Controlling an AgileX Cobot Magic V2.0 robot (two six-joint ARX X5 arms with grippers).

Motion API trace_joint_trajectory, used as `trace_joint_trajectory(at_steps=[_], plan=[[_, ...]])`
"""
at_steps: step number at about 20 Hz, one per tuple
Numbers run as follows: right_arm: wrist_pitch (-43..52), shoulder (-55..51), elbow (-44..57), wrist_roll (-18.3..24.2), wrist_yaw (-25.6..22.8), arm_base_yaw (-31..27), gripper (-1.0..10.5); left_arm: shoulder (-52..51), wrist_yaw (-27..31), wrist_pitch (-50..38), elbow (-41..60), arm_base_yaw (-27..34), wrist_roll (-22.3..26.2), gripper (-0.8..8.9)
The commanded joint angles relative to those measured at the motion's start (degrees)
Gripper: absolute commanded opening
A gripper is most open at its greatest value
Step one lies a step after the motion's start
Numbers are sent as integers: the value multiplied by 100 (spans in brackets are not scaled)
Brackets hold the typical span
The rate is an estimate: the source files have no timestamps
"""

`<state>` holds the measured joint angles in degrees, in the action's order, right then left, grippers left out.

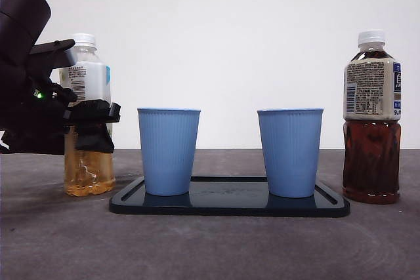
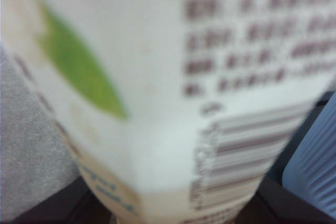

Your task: Pour the drink into the cup

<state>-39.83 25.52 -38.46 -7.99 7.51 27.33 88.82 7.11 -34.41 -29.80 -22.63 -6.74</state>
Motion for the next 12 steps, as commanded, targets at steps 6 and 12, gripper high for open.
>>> trace_joint_trajectory(at_steps=[6, 12], plan=[[35, 13, -68, -81, -2, 35, 485, 59, -13, -111, -74, -24, 48, 414], [37, 13, -68, -79, -4, 35, 485, -46, -13, 275, -74, -24, 48, 537]])
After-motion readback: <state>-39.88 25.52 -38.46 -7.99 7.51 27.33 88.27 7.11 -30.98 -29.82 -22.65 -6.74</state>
